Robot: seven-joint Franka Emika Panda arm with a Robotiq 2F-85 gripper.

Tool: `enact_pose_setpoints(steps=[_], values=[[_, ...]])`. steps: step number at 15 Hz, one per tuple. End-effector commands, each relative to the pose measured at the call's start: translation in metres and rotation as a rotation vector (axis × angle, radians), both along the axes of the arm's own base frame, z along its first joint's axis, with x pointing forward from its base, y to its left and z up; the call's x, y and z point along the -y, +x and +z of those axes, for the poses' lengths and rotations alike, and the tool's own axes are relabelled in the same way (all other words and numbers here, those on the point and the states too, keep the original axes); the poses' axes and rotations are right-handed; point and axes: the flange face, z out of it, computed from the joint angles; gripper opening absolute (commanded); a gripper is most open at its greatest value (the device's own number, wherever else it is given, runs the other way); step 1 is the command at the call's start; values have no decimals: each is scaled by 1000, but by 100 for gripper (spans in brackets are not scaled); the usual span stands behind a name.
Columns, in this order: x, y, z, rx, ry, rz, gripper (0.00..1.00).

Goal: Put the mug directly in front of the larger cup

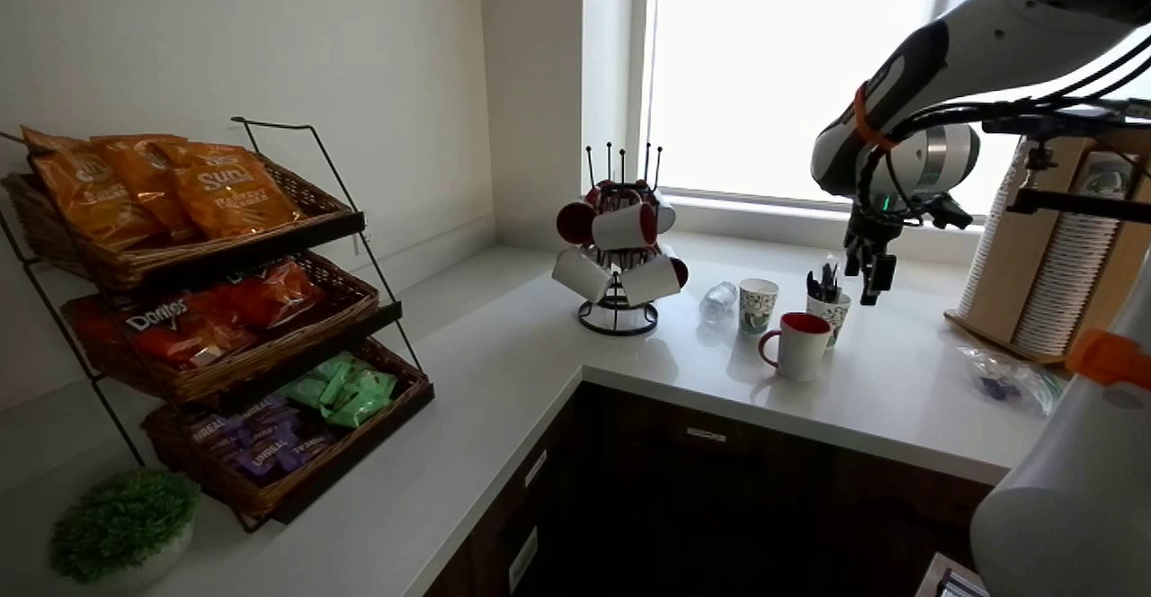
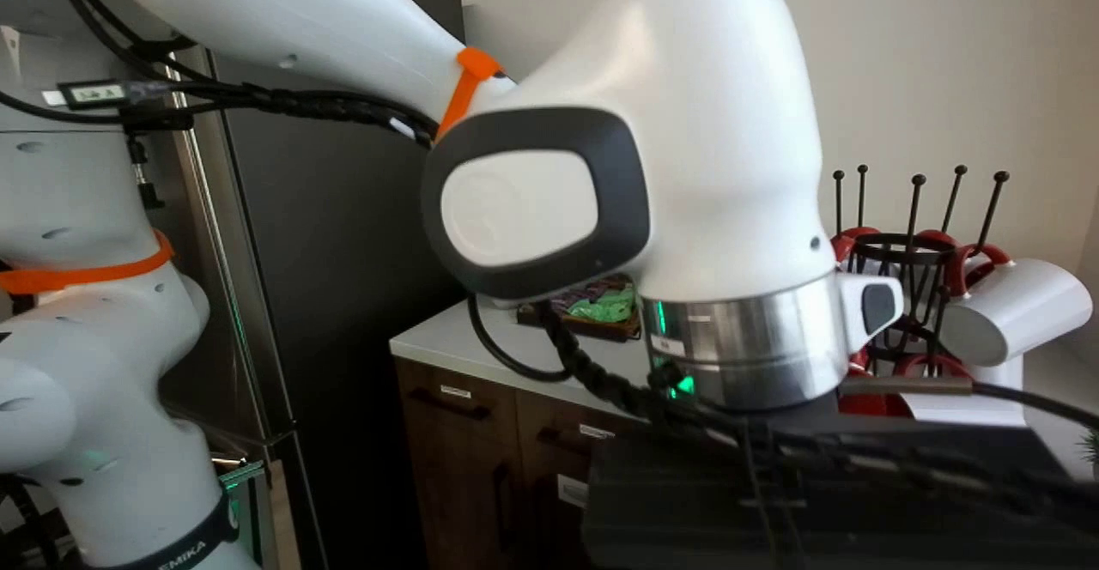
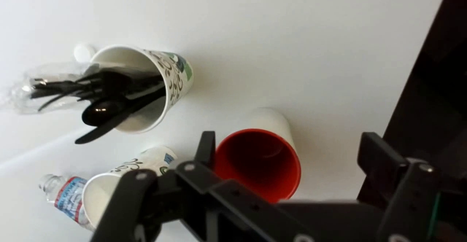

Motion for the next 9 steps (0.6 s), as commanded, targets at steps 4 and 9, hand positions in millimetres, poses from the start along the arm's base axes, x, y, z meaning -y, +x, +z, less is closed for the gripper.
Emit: enact_pose_setpoints(steps=[4,9], values=[[-48,33,78,-2,81,-336,100],[-115,68,125,-13,85,-576,100]])
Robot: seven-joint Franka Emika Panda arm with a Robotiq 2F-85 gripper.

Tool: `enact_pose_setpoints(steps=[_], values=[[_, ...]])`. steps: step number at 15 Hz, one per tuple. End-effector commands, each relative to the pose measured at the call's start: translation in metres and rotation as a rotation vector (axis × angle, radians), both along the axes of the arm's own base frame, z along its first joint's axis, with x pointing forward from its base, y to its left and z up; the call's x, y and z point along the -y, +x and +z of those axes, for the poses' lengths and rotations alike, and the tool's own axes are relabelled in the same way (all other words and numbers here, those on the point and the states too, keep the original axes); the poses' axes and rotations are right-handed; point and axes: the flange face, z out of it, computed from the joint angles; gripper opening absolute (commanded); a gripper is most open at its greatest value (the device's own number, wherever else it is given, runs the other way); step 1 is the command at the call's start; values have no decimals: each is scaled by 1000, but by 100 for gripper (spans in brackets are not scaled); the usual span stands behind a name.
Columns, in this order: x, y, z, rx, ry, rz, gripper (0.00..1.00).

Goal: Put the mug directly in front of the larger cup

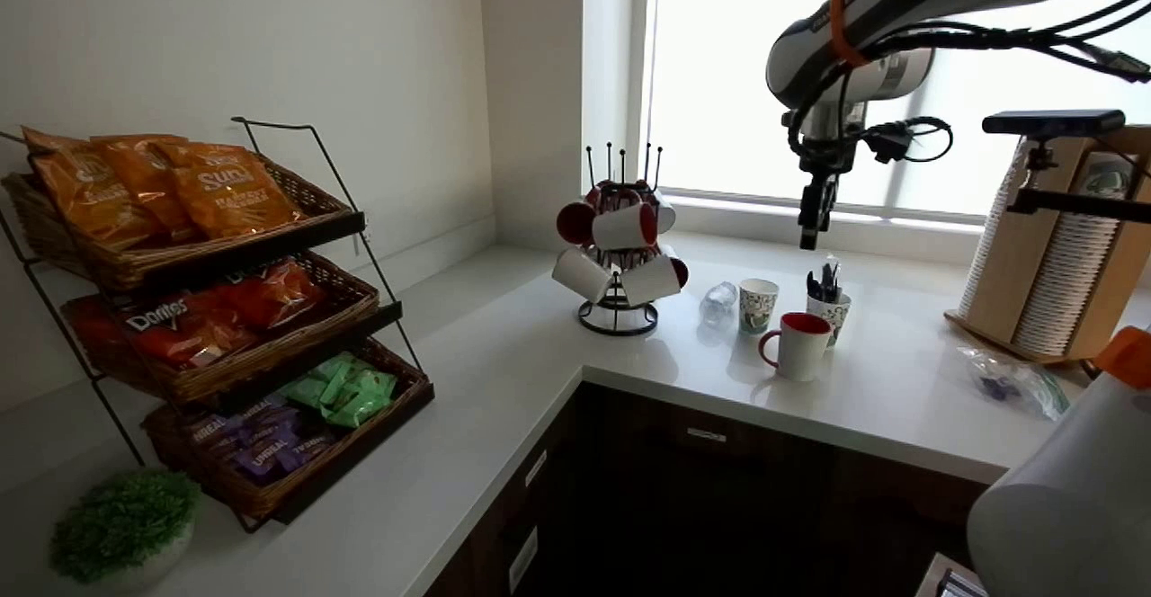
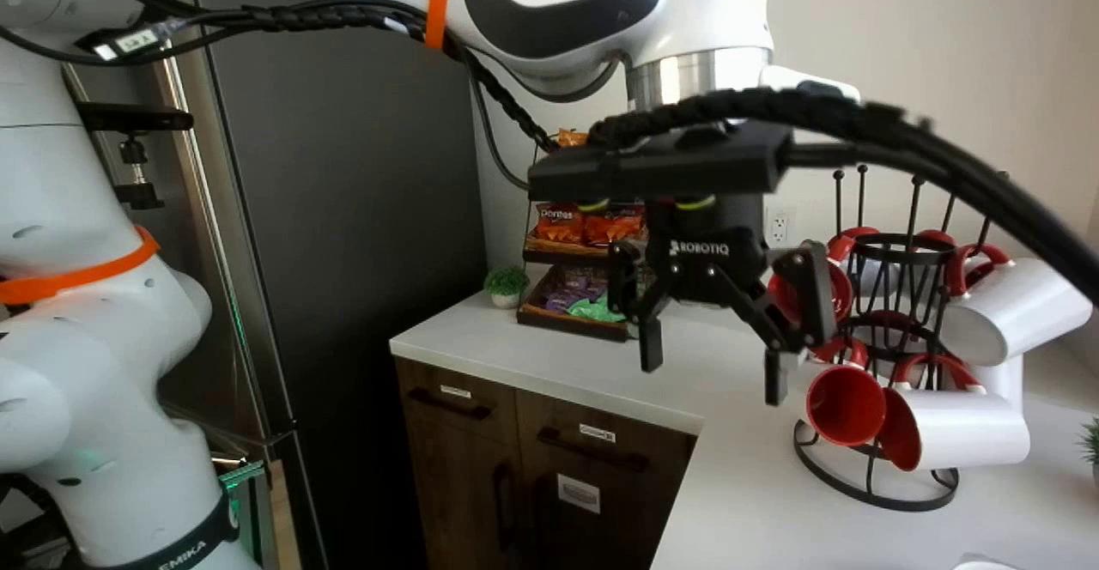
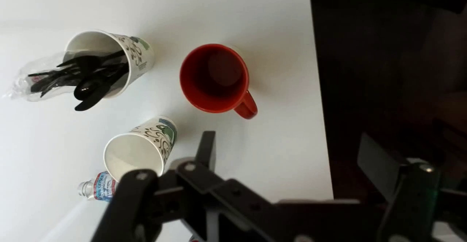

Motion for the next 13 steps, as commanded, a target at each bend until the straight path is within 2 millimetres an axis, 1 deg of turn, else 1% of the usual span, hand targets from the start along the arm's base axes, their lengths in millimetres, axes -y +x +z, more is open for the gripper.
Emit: enact_pose_setpoints(steps=[1,3,5,6,8,9,10,12,13], values=[[-52,5,36,-40,-16,-180,100],[-93,1,53,-68,-24,-280,100],[-133,-9,65,-106,-26,-385,100],[-148,-16,69,-122,-23,-439,100],[-159,-44,78,-158,-7,-544,100],[-154,-65,88,-169,14,-599,100],[-156,-27,83,-159,6,-512,100],[-152,-52,93,-156,23,-570,100],[-149,-59,95,-149,29,-580,100]])
